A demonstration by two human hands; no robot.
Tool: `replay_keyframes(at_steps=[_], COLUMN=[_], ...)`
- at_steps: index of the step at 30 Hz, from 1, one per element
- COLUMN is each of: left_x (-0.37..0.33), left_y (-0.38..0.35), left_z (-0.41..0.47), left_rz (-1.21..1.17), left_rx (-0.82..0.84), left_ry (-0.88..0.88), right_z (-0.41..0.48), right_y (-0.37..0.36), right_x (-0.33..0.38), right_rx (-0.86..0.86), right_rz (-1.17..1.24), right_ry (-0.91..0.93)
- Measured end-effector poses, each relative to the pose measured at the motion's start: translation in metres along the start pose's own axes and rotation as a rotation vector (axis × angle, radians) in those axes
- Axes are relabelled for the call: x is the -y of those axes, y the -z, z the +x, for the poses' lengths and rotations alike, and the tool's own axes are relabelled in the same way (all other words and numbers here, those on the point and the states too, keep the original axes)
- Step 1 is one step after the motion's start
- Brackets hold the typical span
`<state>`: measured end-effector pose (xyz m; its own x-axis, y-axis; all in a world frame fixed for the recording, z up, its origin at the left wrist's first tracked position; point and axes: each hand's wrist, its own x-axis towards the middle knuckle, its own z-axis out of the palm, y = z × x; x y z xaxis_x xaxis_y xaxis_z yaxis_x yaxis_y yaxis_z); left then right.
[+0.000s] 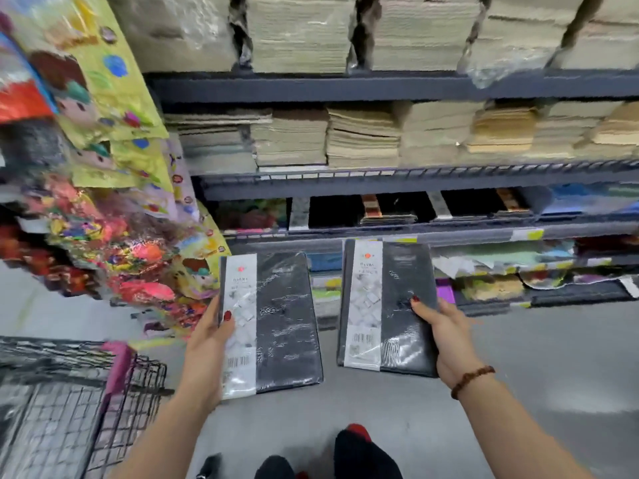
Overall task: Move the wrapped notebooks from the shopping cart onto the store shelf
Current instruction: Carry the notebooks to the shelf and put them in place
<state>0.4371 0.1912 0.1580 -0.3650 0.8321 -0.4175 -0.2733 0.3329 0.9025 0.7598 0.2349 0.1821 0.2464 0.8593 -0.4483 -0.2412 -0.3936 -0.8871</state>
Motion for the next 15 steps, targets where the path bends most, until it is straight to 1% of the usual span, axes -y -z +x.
replay_keyframes(at_steps=[3, 9, 12, 15], left_x=[0.006, 0.020, 0.023, 0.035], left_y=[-0.010, -0.026, -0.034, -0.033], left_z=[-0.004, 0.008, 0.023, 0.038], left_rz=[-0.050, -0.077, -0.096, -0.104], left_rx=[-0.123, -0.320, -0.342, -0.344], left_ry=[0.006, 0.042, 0.009, -0.002], right_z=[0.044, 0.109, 0.135, 0.157], right_y=[-0.017, -0.061, -0.080, -0.097], right_x=[0.012, 0.019, 0.012, 0.002], right_rx=[0.114, 0.258, 0.302, 0.297], right_rz=[-0.066, -0.161, -0.179, -0.162], right_ry=[-0.045, -0.113, -0.118, -0.127])
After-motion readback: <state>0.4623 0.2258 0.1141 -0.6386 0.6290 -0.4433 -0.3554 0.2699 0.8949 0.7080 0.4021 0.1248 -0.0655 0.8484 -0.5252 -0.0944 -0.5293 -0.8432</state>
